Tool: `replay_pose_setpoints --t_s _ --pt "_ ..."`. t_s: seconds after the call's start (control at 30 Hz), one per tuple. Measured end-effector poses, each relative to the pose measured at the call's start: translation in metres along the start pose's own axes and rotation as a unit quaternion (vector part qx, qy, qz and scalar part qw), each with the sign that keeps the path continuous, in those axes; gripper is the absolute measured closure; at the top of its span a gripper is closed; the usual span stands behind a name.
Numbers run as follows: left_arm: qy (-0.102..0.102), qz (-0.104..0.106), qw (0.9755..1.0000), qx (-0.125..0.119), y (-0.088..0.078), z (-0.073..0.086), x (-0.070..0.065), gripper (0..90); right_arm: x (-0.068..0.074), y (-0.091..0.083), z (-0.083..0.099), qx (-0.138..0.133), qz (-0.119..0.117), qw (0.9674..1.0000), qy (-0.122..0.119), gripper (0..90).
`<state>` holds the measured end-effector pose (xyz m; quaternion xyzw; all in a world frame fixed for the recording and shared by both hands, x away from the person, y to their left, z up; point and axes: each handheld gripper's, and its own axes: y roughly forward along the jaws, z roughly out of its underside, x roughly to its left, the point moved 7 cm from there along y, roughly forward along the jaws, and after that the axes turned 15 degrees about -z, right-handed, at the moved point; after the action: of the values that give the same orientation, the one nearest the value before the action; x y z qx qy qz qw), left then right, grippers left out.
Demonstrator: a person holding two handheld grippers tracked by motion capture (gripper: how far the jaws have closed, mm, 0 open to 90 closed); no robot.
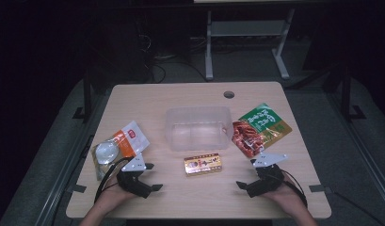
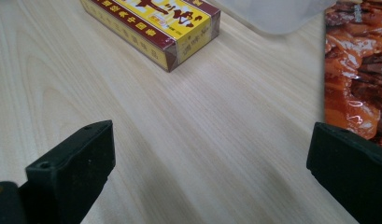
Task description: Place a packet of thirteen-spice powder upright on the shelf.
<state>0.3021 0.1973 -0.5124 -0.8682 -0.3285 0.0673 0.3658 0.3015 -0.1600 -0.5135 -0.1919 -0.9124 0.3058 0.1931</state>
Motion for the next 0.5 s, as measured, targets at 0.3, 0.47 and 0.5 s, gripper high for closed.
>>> replay_pose_setpoints --t_s 0.3,0.47,0.5 --pt "-0.004 0.001 1.0 0.0 -0.001 -0.001 -0.001 14.4 0.003 -0.004 -0.013 -0.001 -0.01 0.9999 -0.003 16.6" --pt "0.005 0.007 1.0 0.002 0.001 -0.001 -0.005 14.3 0.005 -0.002 -0.024 -0.001 -0.018 0.9998 -0.003 31.3" --pt "0.008 0.007 0.9999 0.004 0.0 -0.001 -0.006 14.3 0.006 -0.001 -0.027 0.0 -0.019 0.9998 -0.002 34.2"
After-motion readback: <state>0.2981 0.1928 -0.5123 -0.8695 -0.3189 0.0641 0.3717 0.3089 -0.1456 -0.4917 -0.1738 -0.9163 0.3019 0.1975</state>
